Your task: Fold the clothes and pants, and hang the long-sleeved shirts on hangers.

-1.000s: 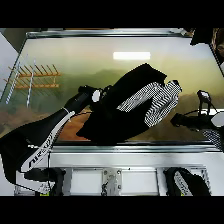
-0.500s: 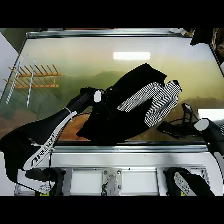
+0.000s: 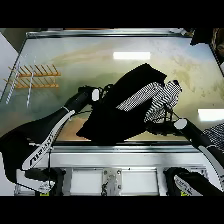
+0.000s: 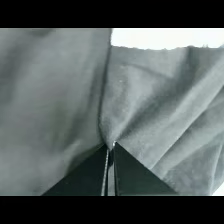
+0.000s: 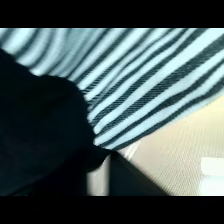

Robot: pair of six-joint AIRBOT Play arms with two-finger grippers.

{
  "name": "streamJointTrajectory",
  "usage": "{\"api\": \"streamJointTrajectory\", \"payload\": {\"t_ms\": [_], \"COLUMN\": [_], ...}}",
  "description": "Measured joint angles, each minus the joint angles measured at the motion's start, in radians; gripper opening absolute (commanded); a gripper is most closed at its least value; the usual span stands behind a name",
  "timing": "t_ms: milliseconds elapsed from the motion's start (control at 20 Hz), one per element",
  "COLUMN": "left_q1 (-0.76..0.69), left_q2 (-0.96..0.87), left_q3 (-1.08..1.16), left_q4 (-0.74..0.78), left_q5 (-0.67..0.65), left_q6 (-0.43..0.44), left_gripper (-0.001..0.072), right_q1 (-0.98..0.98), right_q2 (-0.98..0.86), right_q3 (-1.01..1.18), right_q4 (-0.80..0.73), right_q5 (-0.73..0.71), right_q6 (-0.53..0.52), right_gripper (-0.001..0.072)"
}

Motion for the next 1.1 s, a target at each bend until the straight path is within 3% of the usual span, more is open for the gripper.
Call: {"api": "streamJointTrajectory", "payload": {"t_ms": [200,550,850,900,950,1000,1050,1100], "left_q1": [0.117,0.370,0.409,0.403,0.398,0.394,0.391,0.391], "left_q2": [0.098,0.396,0.578,0.591,0.597,0.597,0.590,0.581], "left_q3": [0.000,-0.156,-0.437,-0.473,-0.500,-0.519,-0.533,-0.537], "left_q4": [0.000,0.000,-0.016,-0.020,-0.023,-0.023,-0.023,-0.023], "left_q5": [0.001,0.010,0.104,0.126,0.145,0.161,0.172,0.179], "left_q6": [-0.021,-0.092,-0.161,-0.167,-0.169,-0.172,-0.175,-0.179], "left_gripper": [0.0016,0.0016,0.0017,0.0017,0.0023,0.0256,0.0511,0.0542], "right_q1": [-0.028,-0.170,-0.200,-0.201,-0.201,-0.202,-0.203,-0.204], "right_q2": [-0.005,-0.019,-0.071,-0.082,-0.095,-0.107,-0.117,-0.125], "right_q3": [0.109,0.571,0.711,0.718,0.722,0.726,0.727,0.729], "right_q4": [-0.099,-0.367,-0.412,-0.415,-0.417,-0.422,-0.423,-0.426], "right_q5": [0.052,0.263,0.293,0.294,0.294,0.295,0.298,0.302], "right_q6": [0.000,0.003,0.003,0.003,0.004,0.003,0.003,0.002], "right_gripper": [0.0029,0.0029,0.0031,0.0065,0.0266,0.0545,0.0655,0.0654]}}
